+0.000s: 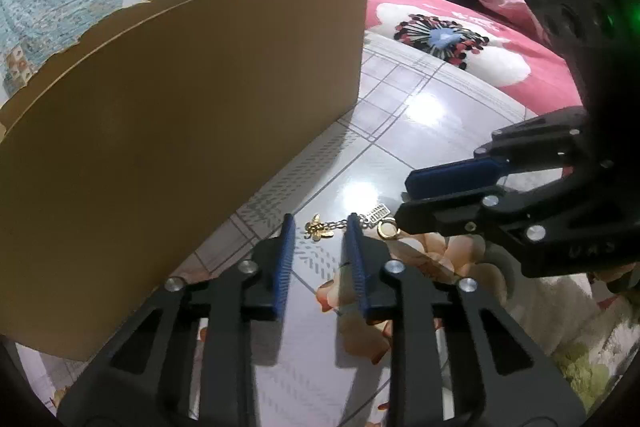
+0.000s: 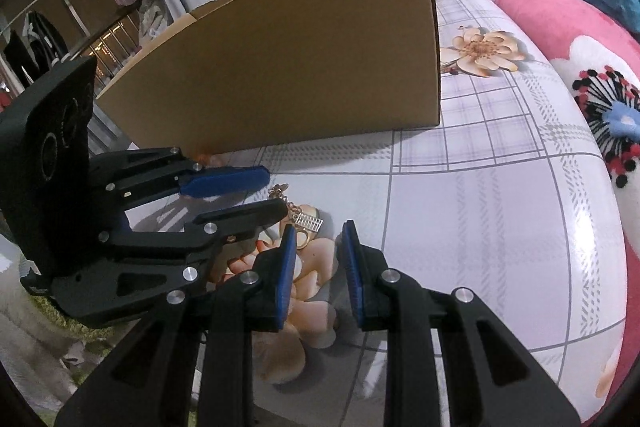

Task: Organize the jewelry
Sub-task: 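Lower the left gripper onto the gold keychain chain on the sheet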

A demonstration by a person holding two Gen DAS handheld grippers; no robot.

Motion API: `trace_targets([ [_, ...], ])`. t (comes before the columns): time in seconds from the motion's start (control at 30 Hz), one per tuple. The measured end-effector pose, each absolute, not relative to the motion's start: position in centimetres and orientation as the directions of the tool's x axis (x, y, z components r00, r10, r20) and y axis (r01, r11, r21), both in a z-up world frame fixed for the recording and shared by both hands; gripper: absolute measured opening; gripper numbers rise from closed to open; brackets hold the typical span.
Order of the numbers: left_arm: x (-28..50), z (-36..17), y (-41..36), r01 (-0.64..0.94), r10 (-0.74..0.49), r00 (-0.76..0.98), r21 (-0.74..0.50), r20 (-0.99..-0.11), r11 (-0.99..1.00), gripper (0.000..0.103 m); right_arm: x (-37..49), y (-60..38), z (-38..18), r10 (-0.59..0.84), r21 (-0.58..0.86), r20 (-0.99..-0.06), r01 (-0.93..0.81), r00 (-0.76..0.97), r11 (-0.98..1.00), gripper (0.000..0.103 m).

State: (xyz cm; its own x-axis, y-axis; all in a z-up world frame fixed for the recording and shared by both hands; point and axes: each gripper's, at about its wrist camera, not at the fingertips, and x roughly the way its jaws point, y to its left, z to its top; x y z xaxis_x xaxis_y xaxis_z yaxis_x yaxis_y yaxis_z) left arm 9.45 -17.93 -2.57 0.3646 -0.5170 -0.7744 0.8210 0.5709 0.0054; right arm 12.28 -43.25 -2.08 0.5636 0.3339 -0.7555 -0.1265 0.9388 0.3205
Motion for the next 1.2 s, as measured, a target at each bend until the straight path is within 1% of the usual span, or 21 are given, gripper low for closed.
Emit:
trace_targets([
  [0.1,9.5,-2.6,-18.1,0.826,-0.517,0.359,0.007,-0.777,0.564,0.01,12.2,-43.4,-2.2,0.339,0.327,-0.751,-0.126,0.566,0.937,0.024],
  [0.17,9.5,-2.5,-18.2,0.826,-0.515,0.36,0.008,-0.778,0.564,0.007,12.2,-43.5,-2.2,0.339,0.329,-0.751,-0.125,0.567,0.936,0.024],
  [0.6,8.1,-2.5,-16.3,0.803,-0.504,0.378,0.004,-0.777,0.596,0.007,11.7,-43.8,-2.1,0.336,0.327,-0.753,-0.121,0.566,0.937,0.024],
  [0.63,7.9,-2.5,-16.0,0.799,-0.505,0.377,-0.003,-0.776,0.602,0.001,11.7,-43.7,-2.0,0.335,0.325,-0.753,-0.122,0.567,0.938,0.024],
  [0.67,7.8,-2.4,-15.7,0.796,-0.509,0.375,-0.012,-0.775,0.605,0.0,11.7,-43.6,-2.0,0.333,0.323,-0.753,-0.123,0.567,0.938,0.024],
  [0.87,7.1,-2.4,-14.2,0.771,-0.51,0.374,-0.046,-0.774,0.635,0.0,11.7,-43.3,-1.8,0.332,0.318,-0.753,-0.127,0.568,0.939,0.024],
  [1.1,6.3,-1.2,-12.8,0.759,-0.545,0.392,-0.075,-0.741,0.647,0.0,11.8,-43.1,-1.8,0.329,0.311,-0.758,-0.131,0.563,0.941,0.024],
  [1.2,6.2,-1.1,-12.3,0.753,-0.543,0.387,-0.085,-0.746,0.653,0.0,11.8,-42.8,-1.7,0.329,0.309,-0.758,-0.134,0.563,0.942,0.024],
])
